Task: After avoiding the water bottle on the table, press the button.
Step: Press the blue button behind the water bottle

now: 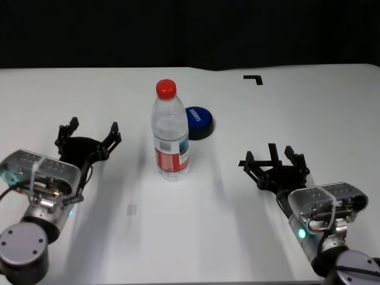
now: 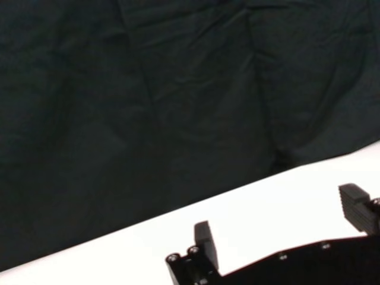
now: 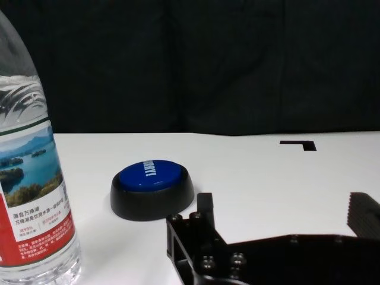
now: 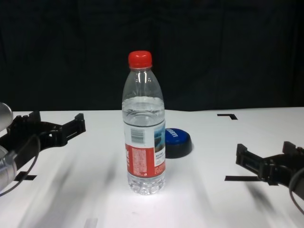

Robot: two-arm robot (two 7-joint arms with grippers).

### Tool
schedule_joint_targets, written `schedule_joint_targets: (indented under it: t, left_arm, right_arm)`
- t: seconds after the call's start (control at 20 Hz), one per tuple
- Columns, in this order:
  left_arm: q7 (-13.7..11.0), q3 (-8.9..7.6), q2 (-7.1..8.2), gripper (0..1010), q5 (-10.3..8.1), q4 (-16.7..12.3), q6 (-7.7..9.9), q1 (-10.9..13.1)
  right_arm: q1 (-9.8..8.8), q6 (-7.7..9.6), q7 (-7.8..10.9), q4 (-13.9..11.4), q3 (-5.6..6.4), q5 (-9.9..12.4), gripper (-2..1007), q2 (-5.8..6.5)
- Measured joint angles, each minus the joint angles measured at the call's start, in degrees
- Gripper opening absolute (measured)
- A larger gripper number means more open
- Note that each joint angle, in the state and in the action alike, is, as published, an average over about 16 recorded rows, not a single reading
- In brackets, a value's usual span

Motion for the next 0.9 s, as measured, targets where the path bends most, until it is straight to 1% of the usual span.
schedule_joint_targets:
  t: [0.65, 0.9]
  left_arm:
    - [-0.19, 0.64, 0.2, 1003, 0.2, 2.1, 0.75, -2.47]
    - [-0.51, 0.9, 0.47, 1003, 0.23, 2.92, 0.75, -3.4]
  right_arm:
    - [0.0, 0.0, 0.0, 0.0, 0.0, 0.0, 1003, 0.0]
    - [0.0, 0.0, 0.0, 0.0, 0.0, 0.0, 1003, 0.0]
